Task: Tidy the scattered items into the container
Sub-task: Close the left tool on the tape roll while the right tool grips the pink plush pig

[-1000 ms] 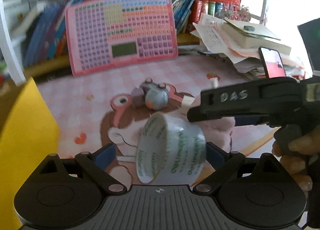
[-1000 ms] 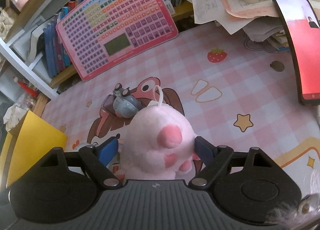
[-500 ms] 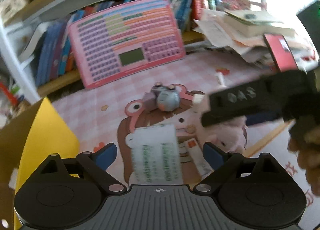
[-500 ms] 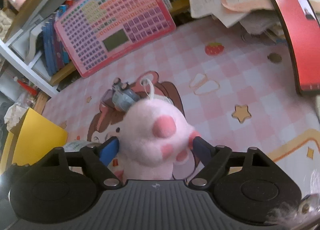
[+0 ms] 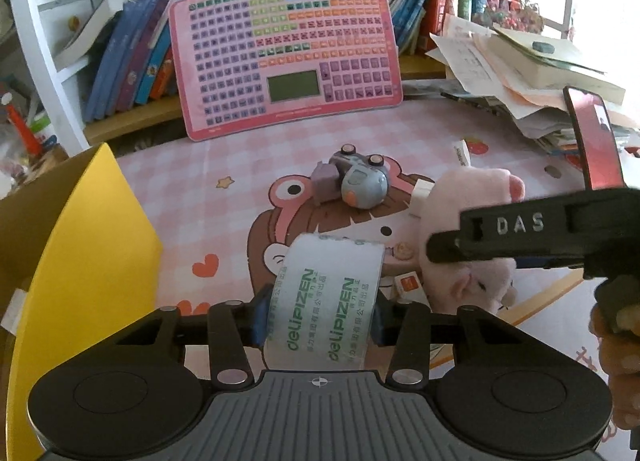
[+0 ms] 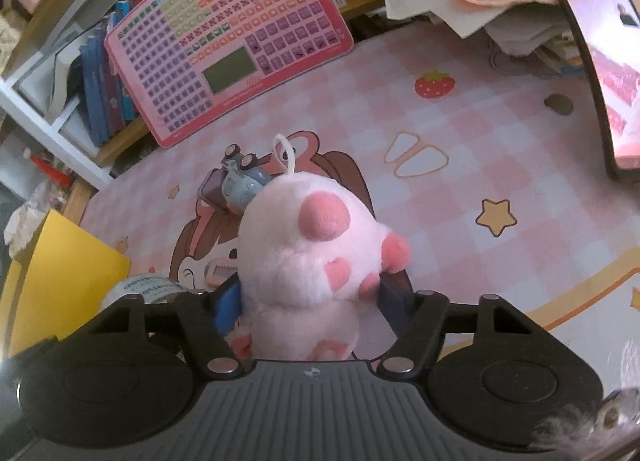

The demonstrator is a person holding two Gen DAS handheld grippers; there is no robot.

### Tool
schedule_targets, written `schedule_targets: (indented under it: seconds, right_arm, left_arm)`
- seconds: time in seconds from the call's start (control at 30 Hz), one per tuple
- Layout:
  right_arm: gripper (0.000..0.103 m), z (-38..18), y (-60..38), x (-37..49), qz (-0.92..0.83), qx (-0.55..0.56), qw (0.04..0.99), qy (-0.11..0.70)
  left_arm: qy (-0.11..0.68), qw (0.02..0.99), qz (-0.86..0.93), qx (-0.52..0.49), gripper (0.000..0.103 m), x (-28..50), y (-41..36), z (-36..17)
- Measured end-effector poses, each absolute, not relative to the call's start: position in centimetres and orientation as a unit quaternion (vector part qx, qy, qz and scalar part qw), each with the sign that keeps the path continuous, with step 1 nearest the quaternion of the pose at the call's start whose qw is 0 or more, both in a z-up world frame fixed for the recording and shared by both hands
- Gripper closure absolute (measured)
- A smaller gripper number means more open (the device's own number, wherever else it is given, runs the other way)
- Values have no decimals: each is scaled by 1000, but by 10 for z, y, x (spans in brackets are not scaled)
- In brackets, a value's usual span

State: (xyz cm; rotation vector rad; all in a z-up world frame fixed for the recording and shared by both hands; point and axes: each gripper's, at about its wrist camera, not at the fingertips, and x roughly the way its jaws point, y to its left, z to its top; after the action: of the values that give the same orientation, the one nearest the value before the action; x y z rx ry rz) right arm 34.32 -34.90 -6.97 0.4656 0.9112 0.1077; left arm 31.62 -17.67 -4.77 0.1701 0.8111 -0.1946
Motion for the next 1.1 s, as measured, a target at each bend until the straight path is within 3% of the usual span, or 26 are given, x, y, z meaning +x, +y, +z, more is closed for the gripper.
schedule_targets:
  seconds: [0.17, 1.1]
  right_arm:
    - [47, -61, -353, 332, 52, 211, 877, 429]
    - [47, -27, -341, 199, 70, 190, 866, 457]
  left_arm:
    - [381, 915, -106, 77, 60, 307, -175, -36]
    - [388, 913, -128, 10, 60, 196, -128, 2]
